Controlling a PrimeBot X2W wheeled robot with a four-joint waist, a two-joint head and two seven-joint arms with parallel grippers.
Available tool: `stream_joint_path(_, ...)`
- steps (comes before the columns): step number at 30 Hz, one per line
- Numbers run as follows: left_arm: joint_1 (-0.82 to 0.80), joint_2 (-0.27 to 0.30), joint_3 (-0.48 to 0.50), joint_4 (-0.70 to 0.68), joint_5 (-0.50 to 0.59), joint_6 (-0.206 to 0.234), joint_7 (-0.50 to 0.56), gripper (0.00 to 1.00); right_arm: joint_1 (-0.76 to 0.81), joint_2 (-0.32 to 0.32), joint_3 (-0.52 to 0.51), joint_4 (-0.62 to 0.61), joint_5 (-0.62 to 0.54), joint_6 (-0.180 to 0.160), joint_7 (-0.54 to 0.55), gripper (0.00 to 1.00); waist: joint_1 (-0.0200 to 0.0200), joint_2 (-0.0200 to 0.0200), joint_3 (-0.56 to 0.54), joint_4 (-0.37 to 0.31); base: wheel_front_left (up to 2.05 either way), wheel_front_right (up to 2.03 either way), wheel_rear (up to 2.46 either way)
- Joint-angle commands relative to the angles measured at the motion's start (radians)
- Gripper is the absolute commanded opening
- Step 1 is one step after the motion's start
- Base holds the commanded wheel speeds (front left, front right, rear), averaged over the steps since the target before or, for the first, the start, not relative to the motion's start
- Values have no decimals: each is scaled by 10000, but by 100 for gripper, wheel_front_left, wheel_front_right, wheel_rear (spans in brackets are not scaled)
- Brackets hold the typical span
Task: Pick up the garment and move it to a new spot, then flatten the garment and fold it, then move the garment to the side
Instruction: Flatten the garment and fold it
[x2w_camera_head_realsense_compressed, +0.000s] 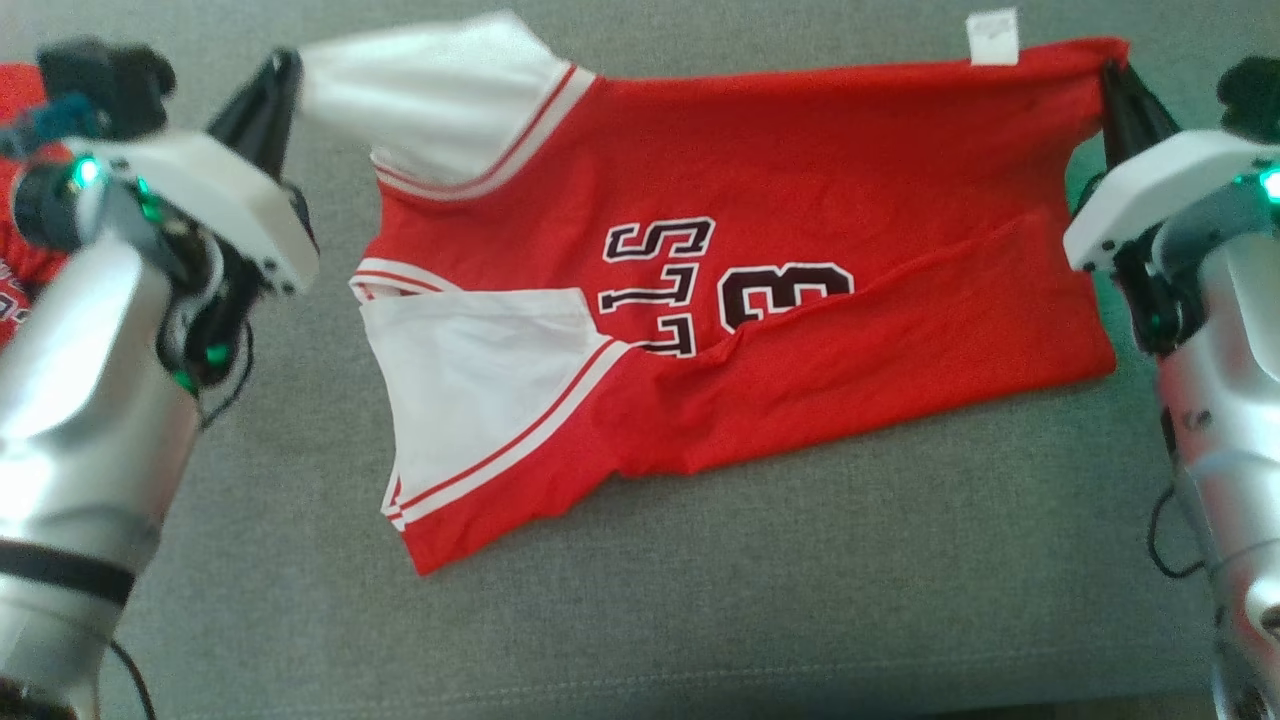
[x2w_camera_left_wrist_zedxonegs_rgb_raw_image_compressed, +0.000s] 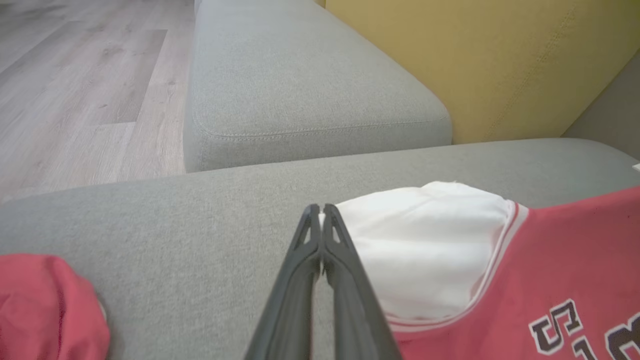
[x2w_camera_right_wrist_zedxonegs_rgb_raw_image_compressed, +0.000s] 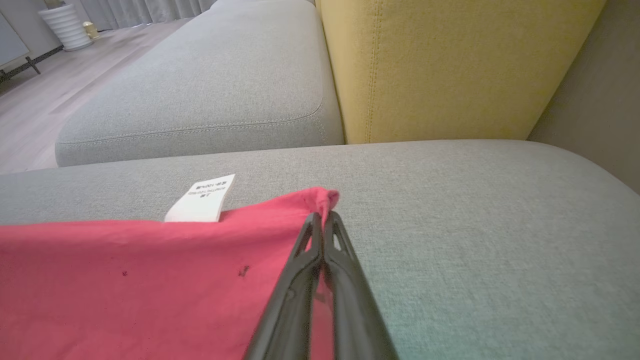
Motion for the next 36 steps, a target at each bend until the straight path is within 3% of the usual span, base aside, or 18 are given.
stream_joint_path(1, -56, 565, 349, -257, 46, -13, -117, 0, 122, -184, 209, -248, 220, 33, -151, 0, 0, 0, -161, 31, 0, 0, 0)
stream_joint_path(6, 714, 961, 199, -907, 57, 7, -51, 0, 729, -523, 853, -385, 942, 33, -5, 0, 0, 0, -638, 80, 0, 0, 0)
stream_joint_path(12, 2111, 1597, -70, -2505, -108, 267, 651, 0, 1688, -1237, 1889, -923, 1953, 33, 997, 0, 0, 0, -1272, 250, 0, 0, 0)
stream_joint_path(21, 4525, 2754, -592, -5499, -451, 1206, 2142, 0, 3073, -2588, 3019, -2222, 3442, 33, 3036, 0, 0, 0, -2094, 523, 0, 0, 0)
stream_joint_path(27, 5350, 2971, -876, -6233, -622, 1512, 2577, 0, 3544, -3015, 3339, -2727, 3733, 33, 3798, 0, 0, 0, -2299, 570, 0, 0, 0)
stream_joint_path(33, 5625, 2738, -1301, -6120, -435, 1581, 2636, 0, 3835, -3289, 3618, -2924, 3687, 33, 4443, 0, 0, 0, -2349, 543, 0, 0, 0)
stream_joint_path(34, 5642, 2678, -1357, -6051, -430, 1558, 2632, 15, 3849, -3317, 3594, -2898, 3596, 33, 4469, 27, 0, 0, -2356, 527, 0, 0, 0)
stream_joint_path(35, 5654, 2621, -1391, -5967, -426, 1552, 2606, 67, 3868, -3320, 3563, -2869, 3513, 33, 4498, 100, 0, 0, -2367, 512, 0, 0, 0)
stream_joint_path(36, 5656, 2578, -1409, -5866, -391, 1571, 2554, 100, 3884, -3298, 3517, -2866, 3466, 33, 4494, 100, 0, 0, -2383, 496, 0, 0, 0)
